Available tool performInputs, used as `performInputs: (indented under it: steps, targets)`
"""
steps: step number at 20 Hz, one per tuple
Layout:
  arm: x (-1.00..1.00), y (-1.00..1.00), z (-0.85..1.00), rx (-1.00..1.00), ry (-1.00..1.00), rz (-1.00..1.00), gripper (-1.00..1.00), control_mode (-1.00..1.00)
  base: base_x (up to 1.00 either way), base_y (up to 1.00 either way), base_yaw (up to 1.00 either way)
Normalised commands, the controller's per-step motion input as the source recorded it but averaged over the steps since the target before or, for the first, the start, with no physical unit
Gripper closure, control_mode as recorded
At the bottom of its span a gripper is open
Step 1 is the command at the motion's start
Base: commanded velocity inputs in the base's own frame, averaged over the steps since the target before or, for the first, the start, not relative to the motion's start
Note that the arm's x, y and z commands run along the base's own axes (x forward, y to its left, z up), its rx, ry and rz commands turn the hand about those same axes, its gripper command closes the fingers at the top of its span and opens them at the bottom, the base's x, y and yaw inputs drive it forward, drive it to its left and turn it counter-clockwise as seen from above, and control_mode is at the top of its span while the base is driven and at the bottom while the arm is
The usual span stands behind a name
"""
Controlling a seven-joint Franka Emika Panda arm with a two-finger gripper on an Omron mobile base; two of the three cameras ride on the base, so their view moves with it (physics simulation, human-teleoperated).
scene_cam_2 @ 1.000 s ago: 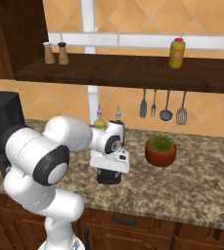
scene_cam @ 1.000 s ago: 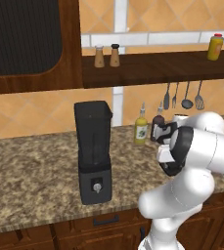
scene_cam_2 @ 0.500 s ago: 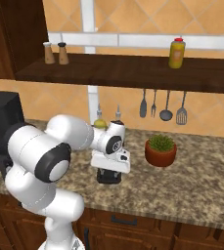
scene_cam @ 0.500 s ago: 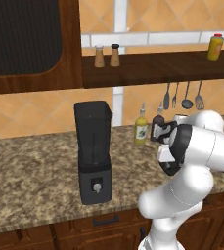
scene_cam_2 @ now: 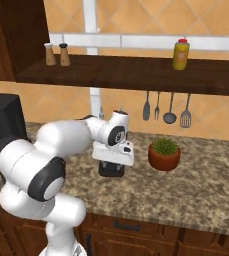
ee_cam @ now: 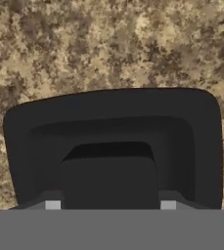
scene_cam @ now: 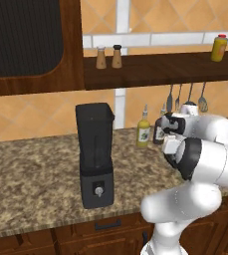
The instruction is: Close the lid blender by securely placing the lid on top.
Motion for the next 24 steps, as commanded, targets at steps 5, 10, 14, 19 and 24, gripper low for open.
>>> performInputs:
  steps: [5, 10, 14, 19, 24]
  targets:
    - [-0.12, 0.28, 1.00, 0.00, -0.20, -0.01, 1.00, -1.00, 0.00, 0.00, 0.00]
    - [-0.18, 0.61, 1.00, 0.00, -0.16, -0.02, 1.00, -1.00, 0.00, 0.00, 0.00]
    - [-0.21, 0.74, 1.00, 0.00, -0.12, 0.00, 1.00, -1.00, 0.00, 0.00, 0.00]
    - [-0.32, 0.44, 1.00, 0.00, -0.08, -0.04, 1.00, -1.00, 0.00, 0.00, 0.00]
    - [-0.29, 0.26, 1.00, -0.01, -0.07, -0.07, 1.00, -1.00, 0.00, 0.00, 0.00]
